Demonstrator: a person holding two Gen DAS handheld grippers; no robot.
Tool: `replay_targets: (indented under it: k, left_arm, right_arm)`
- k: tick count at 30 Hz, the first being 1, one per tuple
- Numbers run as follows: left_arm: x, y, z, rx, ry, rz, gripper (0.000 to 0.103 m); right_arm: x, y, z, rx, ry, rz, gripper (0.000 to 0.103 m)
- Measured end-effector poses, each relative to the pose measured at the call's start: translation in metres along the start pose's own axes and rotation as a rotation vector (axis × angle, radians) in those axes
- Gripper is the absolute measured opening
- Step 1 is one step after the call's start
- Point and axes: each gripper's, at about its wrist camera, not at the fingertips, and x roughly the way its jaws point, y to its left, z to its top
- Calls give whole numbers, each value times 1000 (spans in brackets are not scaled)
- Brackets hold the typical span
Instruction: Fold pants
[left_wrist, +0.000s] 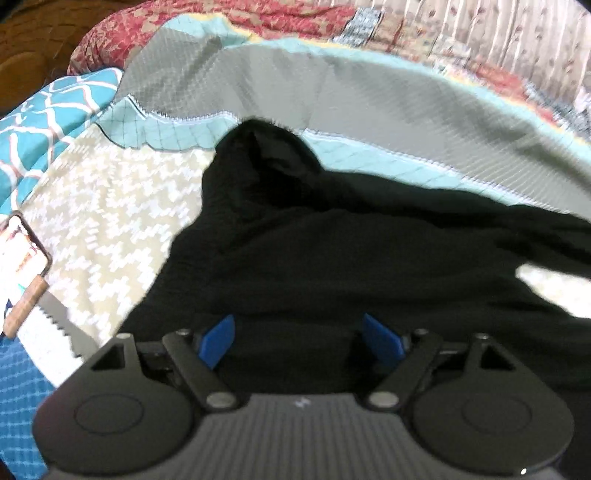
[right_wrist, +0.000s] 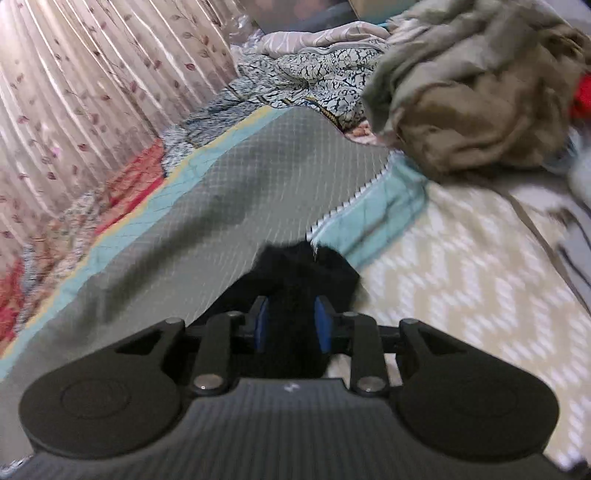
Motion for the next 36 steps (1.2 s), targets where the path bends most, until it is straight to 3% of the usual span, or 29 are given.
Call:
replay_targets:
  k: [5,9,14,17,22,24,26,33,36]
  left_arm:
    - [-53,33,-18,-30,-53,-44,81]
    - [-84,70,-38,-110,-60,-44,89]
    - [-90,113,-61,-257,10,-96,93]
    - [-81,127,-75,-352,71,-154,93]
    - [-62,134,-90,-480,155,-292,96]
    - [-56,132,-92,-520,165,-313,100]
    - [-51,131,-91,-535,168,-316,100]
    - [-47,124,-92,-589,167,-288,97]
    - [-47,122,-90,-571,173,-251,84]
  right_arm:
    - [-78,-26,-32,-60,1,70,35]
    - [-121,-39,-54,-94,-20,113,39]
    - [-169,-81,-88,-28,27,102,40]
    - [-188,-102,-108,48,86,166,40]
    - [-192,-116,-124,127,148,220,40]
    - [-186,-122,-122,202,160,258,40]
    - [-178,-128,-120,288,186,287,40]
    - [-169,-168,-119,488,169,226,47]
    - [-159,-170,-117,545,173,253,47]
